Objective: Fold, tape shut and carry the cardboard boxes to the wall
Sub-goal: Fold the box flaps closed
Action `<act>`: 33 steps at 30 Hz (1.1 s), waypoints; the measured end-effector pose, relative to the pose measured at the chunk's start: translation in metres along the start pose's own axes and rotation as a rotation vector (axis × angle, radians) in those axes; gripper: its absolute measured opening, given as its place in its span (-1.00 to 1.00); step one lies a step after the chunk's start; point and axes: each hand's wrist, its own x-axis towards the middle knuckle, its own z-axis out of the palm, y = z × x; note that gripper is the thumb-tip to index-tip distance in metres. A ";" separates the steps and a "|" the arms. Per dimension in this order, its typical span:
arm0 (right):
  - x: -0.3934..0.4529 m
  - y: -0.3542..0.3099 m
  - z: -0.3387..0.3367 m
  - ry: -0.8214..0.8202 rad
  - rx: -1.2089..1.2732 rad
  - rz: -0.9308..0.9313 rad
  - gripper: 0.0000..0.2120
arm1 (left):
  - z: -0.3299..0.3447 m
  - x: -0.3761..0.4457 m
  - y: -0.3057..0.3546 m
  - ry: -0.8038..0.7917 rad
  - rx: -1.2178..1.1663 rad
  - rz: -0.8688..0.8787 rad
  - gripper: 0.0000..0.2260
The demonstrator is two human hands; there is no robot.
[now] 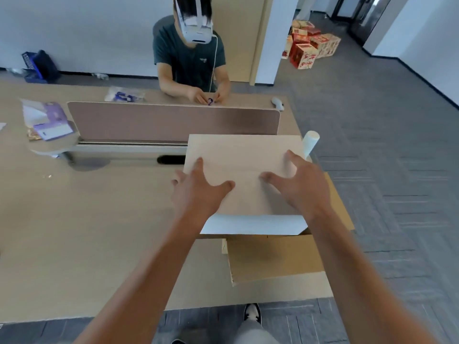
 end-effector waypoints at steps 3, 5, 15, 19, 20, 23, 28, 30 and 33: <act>0.021 0.044 -0.009 -0.027 0.024 0.042 -0.10 | 0.041 0.004 0.024 -0.039 0.021 -0.025 -0.10; 0.036 0.068 -0.012 -0.053 0.026 0.060 -0.12 | 0.066 0.007 0.038 -0.064 0.032 -0.053 -0.09; 0.092 0.134 0.008 -0.208 0.021 0.061 -0.14 | 0.140 0.022 0.061 -0.067 0.061 -0.232 -0.03; 0.104 0.141 0.023 -0.267 0.064 0.029 -0.18 | 0.151 0.029 0.050 -0.044 0.061 -0.292 -0.04; 0.106 0.143 0.028 -0.270 0.066 0.027 -0.18 | 0.154 0.031 0.047 -0.042 0.064 -0.300 -0.04; 0.109 0.149 0.043 -0.263 0.001 0.054 -0.19 | 0.167 0.033 0.040 -0.064 0.107 -0.310 -0.01; 0.115 0.162 0.068 -0.242 -0.105 0.067 -0.18 | 0.192 0.035 0.029 -0.079 0.149 -0.331 0.01; 0.116 0.170 0.076 -0.250 -0.113 0.065 -0.19 | 0.199 0.035 0.025 -0.057 0.182 -0.329 -0.02; 0.112 0.180 0.084 -0.248 -0.115 0.067 -0.24 | 0.209 0.035 0.019 -0.044 0.218 -0.332 -0.05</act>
